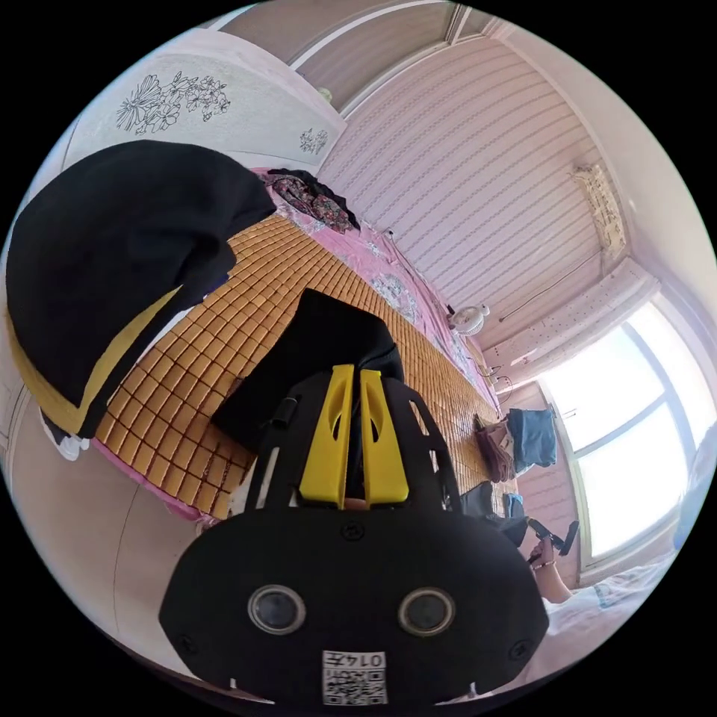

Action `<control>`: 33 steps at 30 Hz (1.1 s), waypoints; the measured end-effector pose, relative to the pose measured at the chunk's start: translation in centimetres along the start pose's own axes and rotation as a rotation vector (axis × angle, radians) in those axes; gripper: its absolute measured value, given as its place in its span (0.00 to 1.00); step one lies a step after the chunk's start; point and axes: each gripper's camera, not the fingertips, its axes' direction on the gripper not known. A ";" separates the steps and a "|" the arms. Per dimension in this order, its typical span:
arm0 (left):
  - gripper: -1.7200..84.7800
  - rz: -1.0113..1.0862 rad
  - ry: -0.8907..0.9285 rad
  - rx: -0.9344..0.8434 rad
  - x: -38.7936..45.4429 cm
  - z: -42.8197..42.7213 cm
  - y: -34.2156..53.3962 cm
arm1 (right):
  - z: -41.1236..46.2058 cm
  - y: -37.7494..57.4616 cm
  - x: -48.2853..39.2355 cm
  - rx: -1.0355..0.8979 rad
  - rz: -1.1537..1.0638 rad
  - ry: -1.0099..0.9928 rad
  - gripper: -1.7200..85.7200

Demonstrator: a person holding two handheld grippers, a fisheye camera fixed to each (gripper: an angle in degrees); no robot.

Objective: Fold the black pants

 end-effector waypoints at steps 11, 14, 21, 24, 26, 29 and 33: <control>0.01 0.194 0.156 0.173 5.7 -5.7 -3.6 | -2.5 -4.1 2.5 0.114 -0.038 0.154 0.02; 0.01 0.092 0.099 0.091 1.8 -4.8 -0.4 | 2.1 -1.4 4.9 -0.129 0.019 0.178 0.03; 0.01 -0.147 -0.048 0.045 -5.2 -5.5 5.0 | 5.8 -0.7 8.3 -0.307 0.185 0.252 0.07; 0.01 -0.159 -0.061 0.090 -5.7 -7.4 4.9 | 6.0 -4.0 8.5 -0.257 0.239 0.372 0.06; 0.01 -0.157 -0.073 0.095 -5.8 -8.0 4.7 | 6.3 -6.0 7.7 -0.188 0.229 0.252 0.06; 0.01 -0.152 -0.095 0.080 -5.8 -8.2 4.6 | 9.0 -9.4 5.6 -0.176 0.219 -0.021 0.09; 0.01 -0.166 -0.098 0.077 -5.6 -7.8 4.6 | 14.5 -13.4 1.3 -0.253 0.174 -0.202 0.12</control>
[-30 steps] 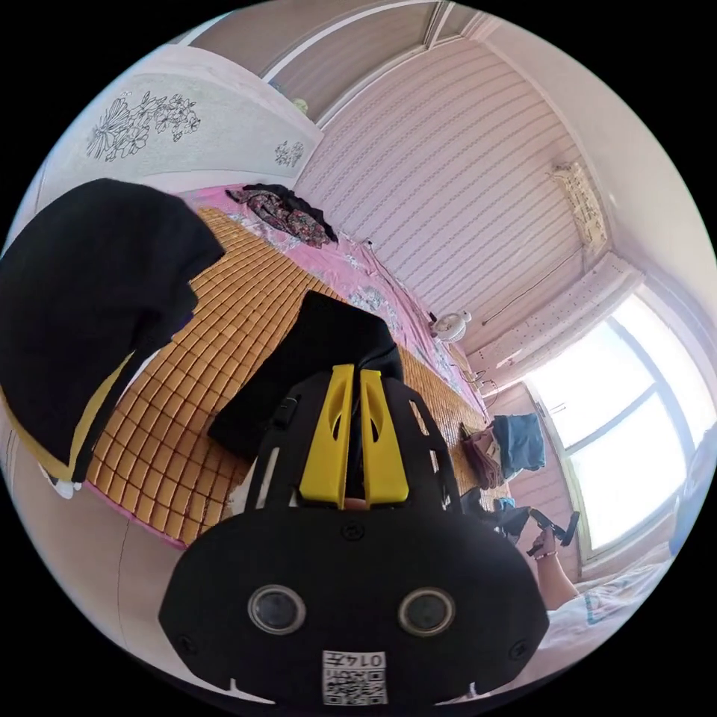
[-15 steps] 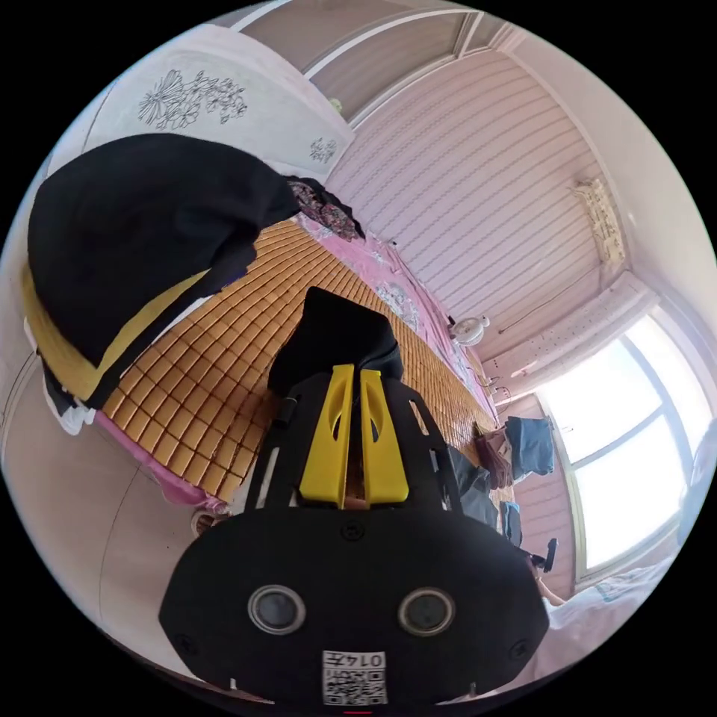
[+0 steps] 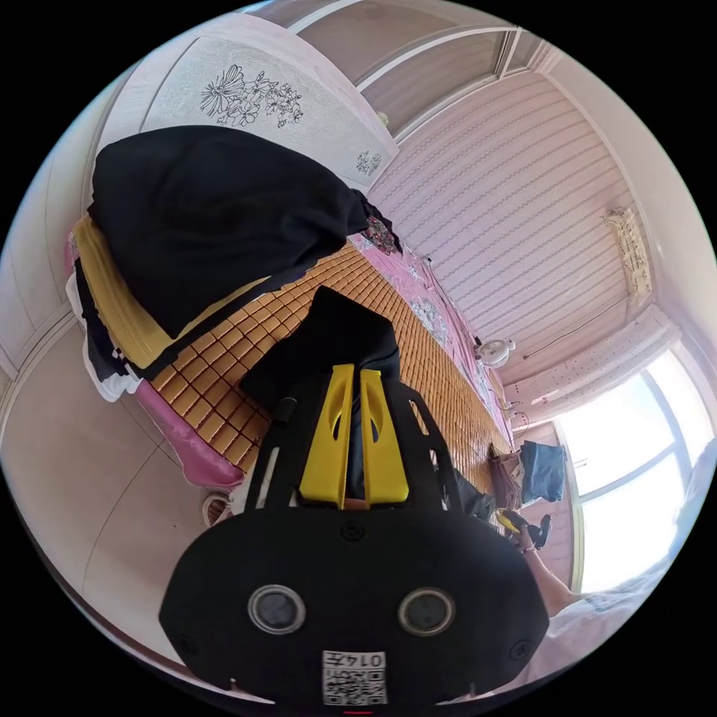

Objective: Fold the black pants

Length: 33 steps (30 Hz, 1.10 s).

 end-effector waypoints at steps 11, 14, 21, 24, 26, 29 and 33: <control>0.01 0.138 0.035 0.021 5.1 4.0 -3.5 | -5.7 -5.2 -1.9 0.078 -0.243 -0.260 0.02; 0.01 0.142 0.120 0.084 5.5 2.7 -4.2 | -14.2 -0.8 -0.8 0.329 -0.462 -0.343 0.02; 0.01 0.038 0.081 -0.008 -1.3 -0.4 2.4 | -16.5 12.9 11.7 0.225 -0.223 -0.118 0.01; 0.01 -0.042 -0.017 -0.139 -5.2 0.3 6.5 | -12.5 17.1 16.6 0.037 0.056 0.005 0.02; 0.01 -0.020 -0.114 -0.171 -5.6 0.3 8.7 | -11.3 18.6 18.5 0.015 0.184 0.005 0.02; 0.02 0.067 -0.239 -0.215 -4.2 0.4 10.1 | -11.4 18.5 19.5 0.109 0.299 -0.055 0.02; 0.02 0.138 -0.220 -0.256 -2.8 0.1 9.8 | -11.5 13.7 17.1 0.166 0.220 -0.038 0.02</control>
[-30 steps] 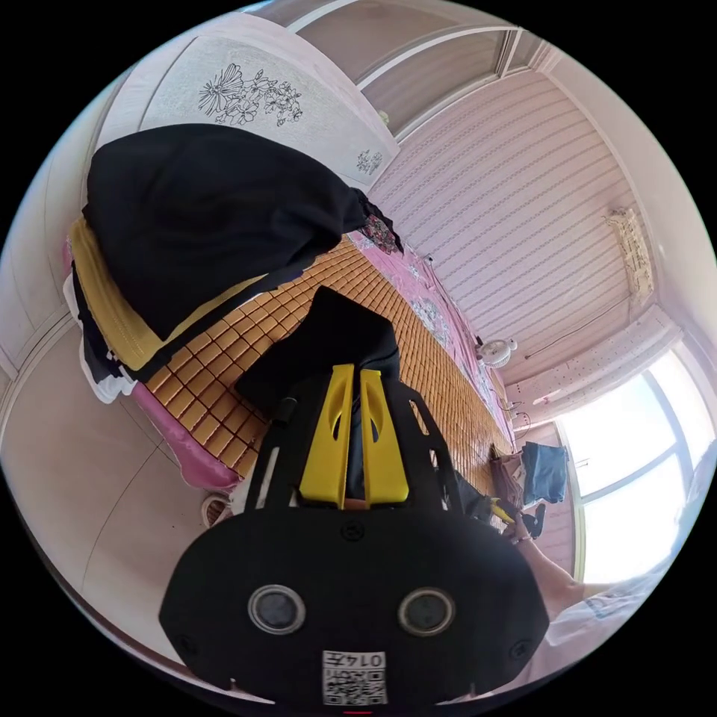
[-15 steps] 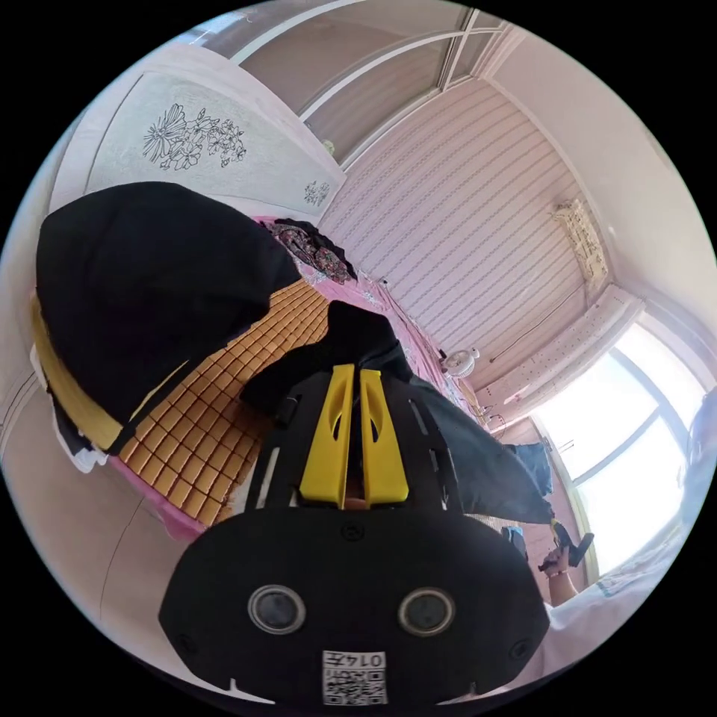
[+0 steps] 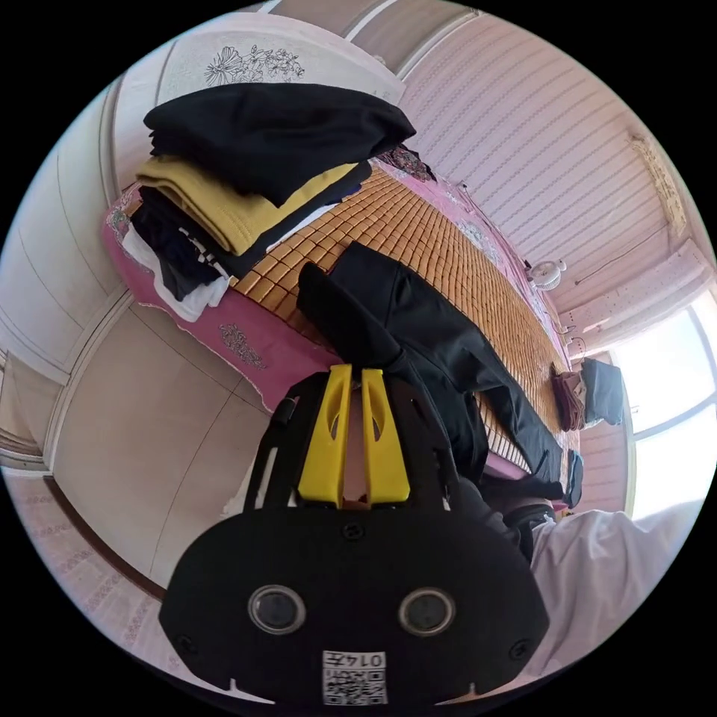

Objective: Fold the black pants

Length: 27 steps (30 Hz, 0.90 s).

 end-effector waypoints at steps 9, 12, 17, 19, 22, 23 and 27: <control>0.01 -0.104 -0.001 0.091 -2.0 -4.5 3.1 | 10.8 -6.9 -14.1 -0.073 -0.383 0.164 0.02; 0.01 -0.082 0.004 0.122 -0.3 -3.4 1.8 | 16.2 -7.1 -17.4 -0.138 -0.450 0.258 0.01; 0.01 0.068 -0.052 0.077 7.1 4.5 -4.2 | 20.1 -6.8 -19.6 -0.099 -0.387 0.253 0.02; 0.01 0.152 -0.084 0.017 11.7 10.1 -7.4 | 20.8 -6.7 -20.0 -0.072 -0.394 0.253 0.02; 0.01 0.155 -0.203 -0.080 14.9 17.2 -10.3 | 21.9 -6.9 -20.8 -0.071 -0.432 0.256 0.02; 0.01 0.148 -0.232 -0.100 15.1 18.5 -10.7 | 22.5 -7.0 -21.3 -0.074 -0.452 0.268 0.02; 0.01 0.083 -0.270 -0.027 15.3 21.7 -11.2 | 24.8 -8.2 -23.5 -0.105 -0.512 0.328 0.02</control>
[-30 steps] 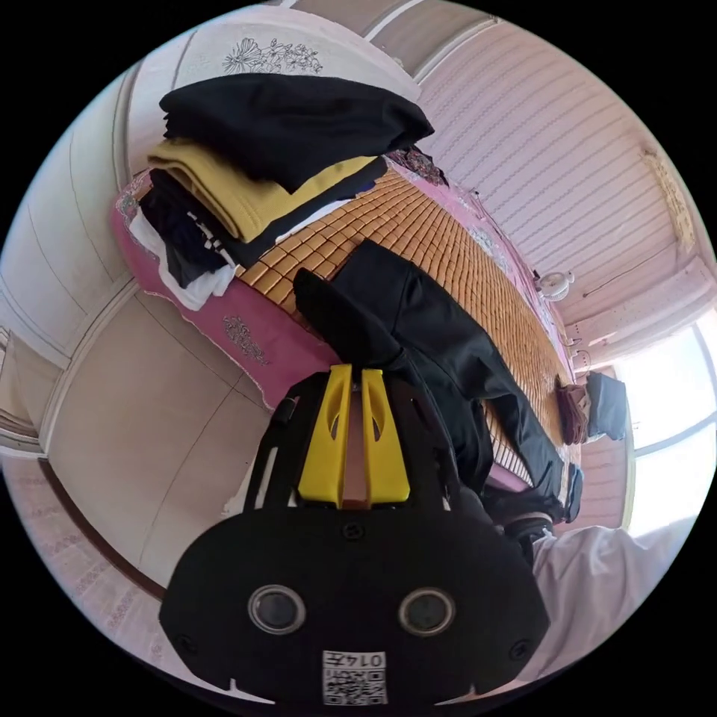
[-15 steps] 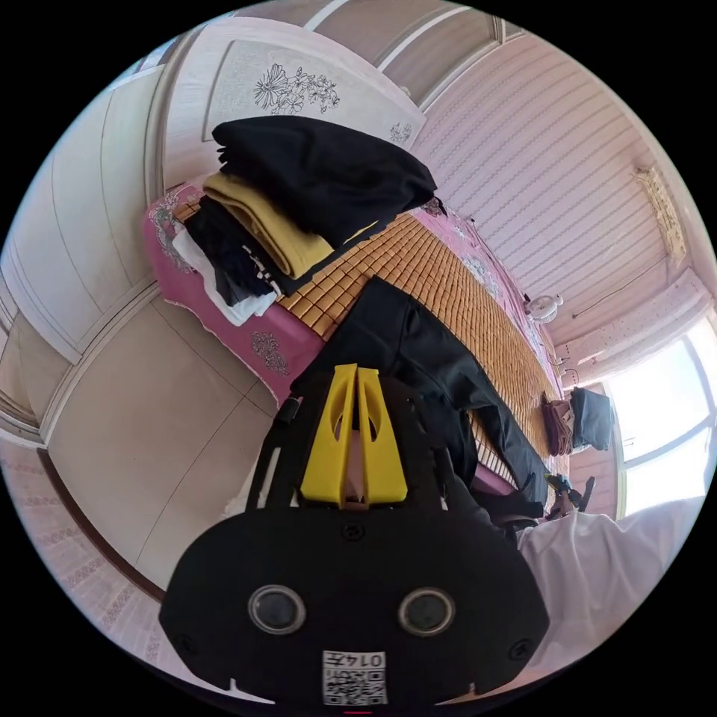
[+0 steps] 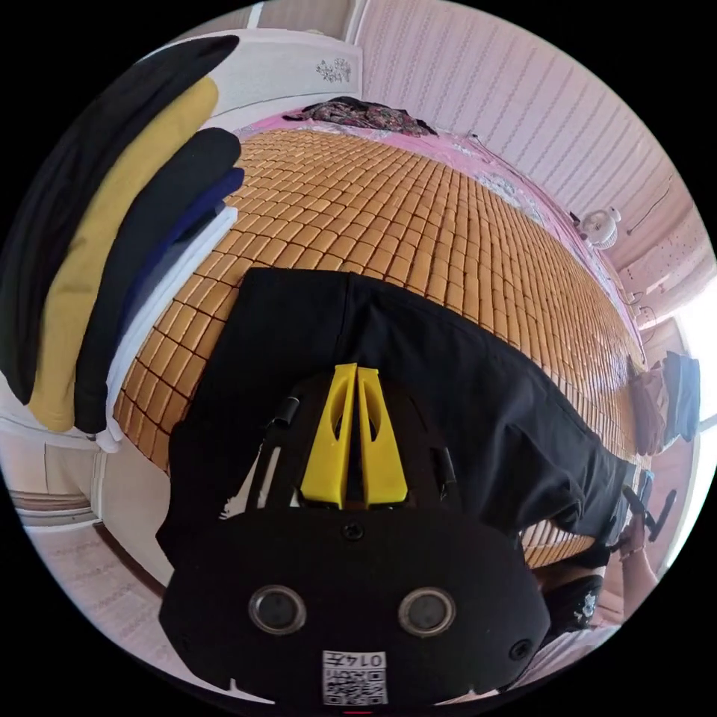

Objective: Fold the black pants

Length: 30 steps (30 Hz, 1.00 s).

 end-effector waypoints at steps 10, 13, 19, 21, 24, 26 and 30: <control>0.01 0.173 -0.050 -0.007 2.9 1.8 -1.3 | 5.2 -7.8 -3.7 0.056 -0.048 0.065 0.02; 0.01 0.176 -0.082 0.023 3.7 1.9 -0.4 | 6.7 -11.0 -4.5 0.048 -0.059 0.067 0.02; 0.01 0.139 -0.184 0.099 5.7 2.2 1.3 | 9.1 -15.0 -6.2 0.061 -0.108 0.122 0.02; 0.01 0.139 -0.250 0.120 6.4 2.2 1.3 | 10.2 -15.9 -6.8 0.091 -0.147 0.142 0.02; 0.01 0.079 -0.240 0.092 5.4 2.9 -0.3 | 11.7 -17.8 -7.6 0.098 -0.181 0.151 0.02; 0.01 0.096 -0.176 0.088 4.9 3.2 -1.9 | 12.7 -19.3 -7.9 0.092 -0.185 0.127 0.02; 0.01 0.173 -0.255 0.055 5.2 4.4 -5.1 | 15.1 -23.4 -8.4 0.043 -0.153 0.075 0.02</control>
